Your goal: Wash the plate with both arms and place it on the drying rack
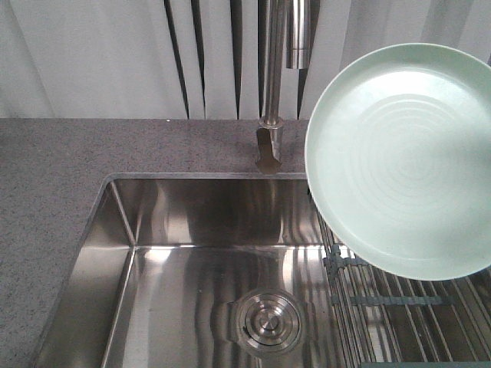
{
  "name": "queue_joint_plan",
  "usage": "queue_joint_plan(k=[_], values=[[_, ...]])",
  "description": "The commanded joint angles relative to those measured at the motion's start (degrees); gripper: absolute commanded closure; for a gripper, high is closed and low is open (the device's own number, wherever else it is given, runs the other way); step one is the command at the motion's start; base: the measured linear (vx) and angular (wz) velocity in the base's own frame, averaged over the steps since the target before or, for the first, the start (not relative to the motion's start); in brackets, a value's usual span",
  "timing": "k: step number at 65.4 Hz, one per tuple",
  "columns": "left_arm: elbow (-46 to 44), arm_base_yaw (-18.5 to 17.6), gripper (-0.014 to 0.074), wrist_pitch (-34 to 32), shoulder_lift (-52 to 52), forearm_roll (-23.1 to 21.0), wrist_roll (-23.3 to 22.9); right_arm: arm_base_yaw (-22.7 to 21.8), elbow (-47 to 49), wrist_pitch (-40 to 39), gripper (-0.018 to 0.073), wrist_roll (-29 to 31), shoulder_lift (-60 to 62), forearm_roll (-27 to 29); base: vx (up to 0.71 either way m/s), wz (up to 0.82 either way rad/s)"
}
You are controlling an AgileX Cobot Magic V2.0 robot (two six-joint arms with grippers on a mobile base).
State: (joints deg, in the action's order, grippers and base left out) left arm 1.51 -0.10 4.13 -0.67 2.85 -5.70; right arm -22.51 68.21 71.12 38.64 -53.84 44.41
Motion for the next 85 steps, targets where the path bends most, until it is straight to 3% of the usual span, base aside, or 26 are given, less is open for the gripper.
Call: queue_joint_plan(k=[1,62,67,80,85], values=[[1.1,-0.5,0.0603,-4.1,-0.8,-0.5,-0.5,-0.4,1.3,-2.4,0.0566,0.6,0.4,2.8,0.0,0.0],[1.1,-0.5,0.0603,-4.1,-0.8,-0.6,-0.7,-0.4,1.3,-2.4,0.0566,0.6,0.4,2.8,0.0,0.0],[1.1,-0.5,0.0603,-4.4,-0.8,-2.9,-3.4,-0.4,1.3,-2.4,0.0566,0.6,0.4,2.8,0.0,0.0],[1.1,-0.5,0.0603,-4.1,-0.8,-14.0,-14.1,-0.4,1.3,-2.5,0.0566,0.6,0.4,2.8,0.0,0.0],[1.1,-0.5,0.0603,-4.4,-0.8,-16.4,-16.1,-0.4,1.3,-2.5,0.0566,0.6,0.4,2.8,0.0,0.0]])
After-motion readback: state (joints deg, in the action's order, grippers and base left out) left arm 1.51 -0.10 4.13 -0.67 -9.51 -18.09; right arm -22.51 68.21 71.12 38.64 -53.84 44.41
